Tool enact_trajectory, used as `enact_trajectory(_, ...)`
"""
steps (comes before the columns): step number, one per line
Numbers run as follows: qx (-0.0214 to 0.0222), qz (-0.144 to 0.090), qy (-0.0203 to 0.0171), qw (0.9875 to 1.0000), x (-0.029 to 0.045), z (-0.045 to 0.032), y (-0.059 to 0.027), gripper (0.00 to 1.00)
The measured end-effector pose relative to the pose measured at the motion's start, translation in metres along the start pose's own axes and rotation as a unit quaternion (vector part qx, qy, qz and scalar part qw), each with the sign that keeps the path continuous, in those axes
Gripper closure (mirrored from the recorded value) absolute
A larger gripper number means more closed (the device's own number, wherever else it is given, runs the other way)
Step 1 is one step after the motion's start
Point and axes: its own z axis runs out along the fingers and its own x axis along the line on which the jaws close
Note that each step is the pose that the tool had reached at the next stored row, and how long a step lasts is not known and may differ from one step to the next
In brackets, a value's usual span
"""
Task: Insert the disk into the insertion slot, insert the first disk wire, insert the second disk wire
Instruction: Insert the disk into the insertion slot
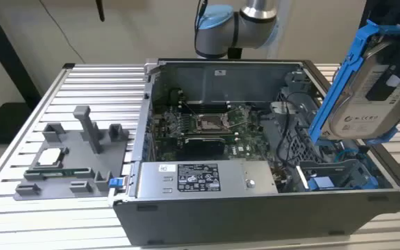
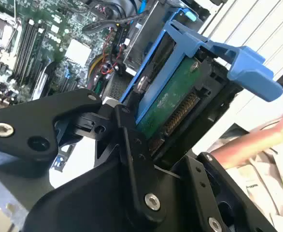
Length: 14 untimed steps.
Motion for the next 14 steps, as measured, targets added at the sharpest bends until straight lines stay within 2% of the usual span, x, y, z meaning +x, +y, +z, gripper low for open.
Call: enact_trajectory(14, 0.0000, 0.000, 0.0000, 1.0000, 0.0012, 0.0032, -0.0001, 1.00)
